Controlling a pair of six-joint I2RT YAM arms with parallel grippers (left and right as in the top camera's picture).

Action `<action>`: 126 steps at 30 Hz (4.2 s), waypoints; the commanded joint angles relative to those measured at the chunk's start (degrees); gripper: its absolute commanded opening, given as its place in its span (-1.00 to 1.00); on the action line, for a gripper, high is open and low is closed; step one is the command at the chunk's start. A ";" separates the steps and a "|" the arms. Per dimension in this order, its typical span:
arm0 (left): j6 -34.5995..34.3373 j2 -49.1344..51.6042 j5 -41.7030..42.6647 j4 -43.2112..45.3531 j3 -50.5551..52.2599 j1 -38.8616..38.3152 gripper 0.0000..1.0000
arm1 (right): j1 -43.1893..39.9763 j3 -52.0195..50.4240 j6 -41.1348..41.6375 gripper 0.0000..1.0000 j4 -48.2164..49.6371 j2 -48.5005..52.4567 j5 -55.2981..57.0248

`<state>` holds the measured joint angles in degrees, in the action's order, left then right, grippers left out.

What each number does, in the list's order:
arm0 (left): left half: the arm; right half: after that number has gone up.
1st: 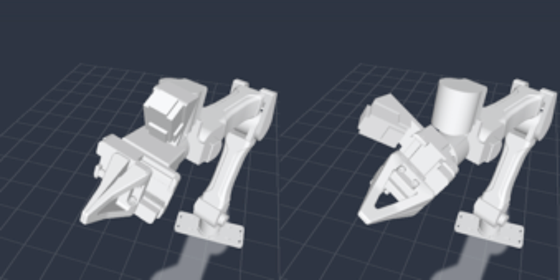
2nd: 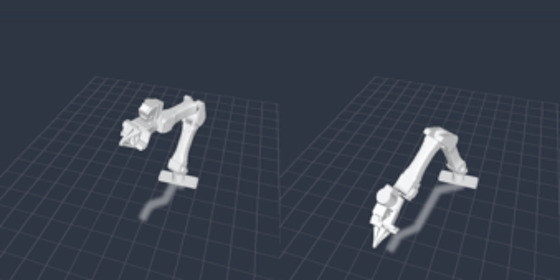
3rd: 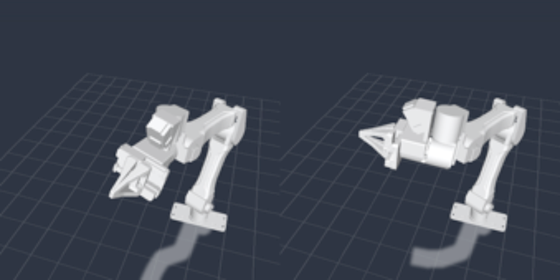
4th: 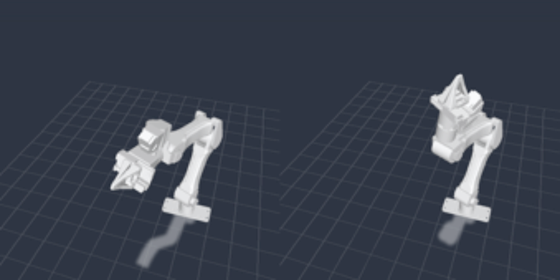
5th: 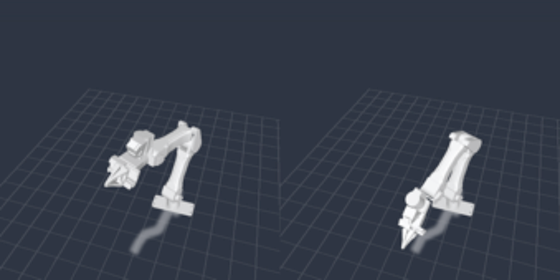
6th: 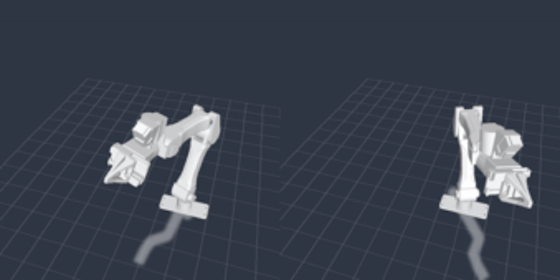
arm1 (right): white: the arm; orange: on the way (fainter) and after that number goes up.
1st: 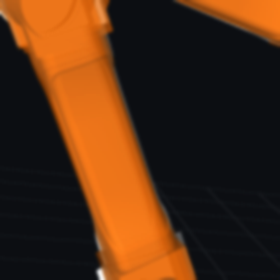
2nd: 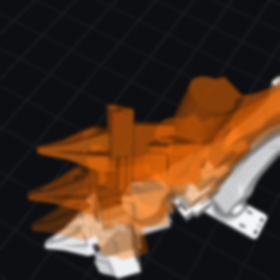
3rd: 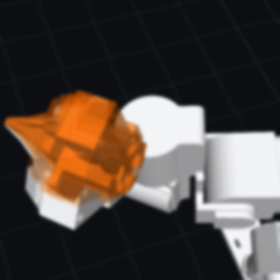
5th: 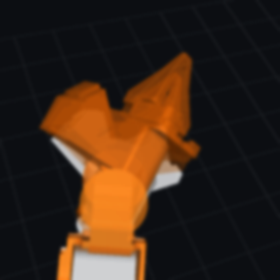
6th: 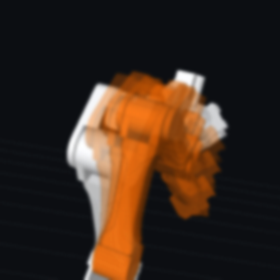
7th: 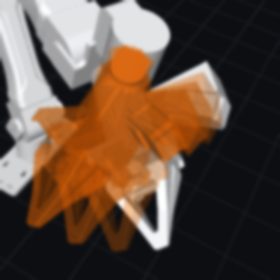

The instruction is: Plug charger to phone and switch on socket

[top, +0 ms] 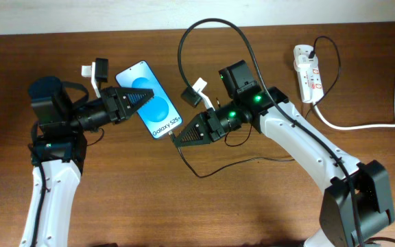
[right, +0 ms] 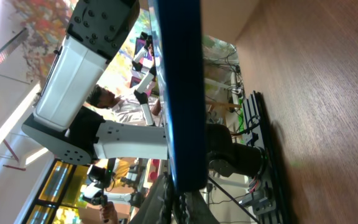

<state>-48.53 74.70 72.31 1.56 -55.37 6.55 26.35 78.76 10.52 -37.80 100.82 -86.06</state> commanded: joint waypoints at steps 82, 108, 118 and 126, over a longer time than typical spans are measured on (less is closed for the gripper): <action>4.96 -0.02 17.88 -1.01 0.92 -3.85 -1.00 | -4.68 0.92 -9.92 -0.92 -2.10 0.17 16.26; 6.01 -0.02 17.88 -1.18 0.92 -5.44 -1.00 | -4.68 4.76 -16.17 -0.92 -12.37 0.17 19.93; 6.91 -0.02 17.88 -1.20 0.98 -5.44 -1.00 | -4.50 9.70 -23.82 -0.92 -23.78 0.17 23.15; 9.66 0.57 10.78 -1.14 0.98 -5.38 -1.00 | -4.52 9.70 -29.03 -0.92 -34.58 0.17 25.49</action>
<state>-40.58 75.85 86.46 0.23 -54.57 1.04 21.52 87.59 -14.06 -69.54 101.01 -61.82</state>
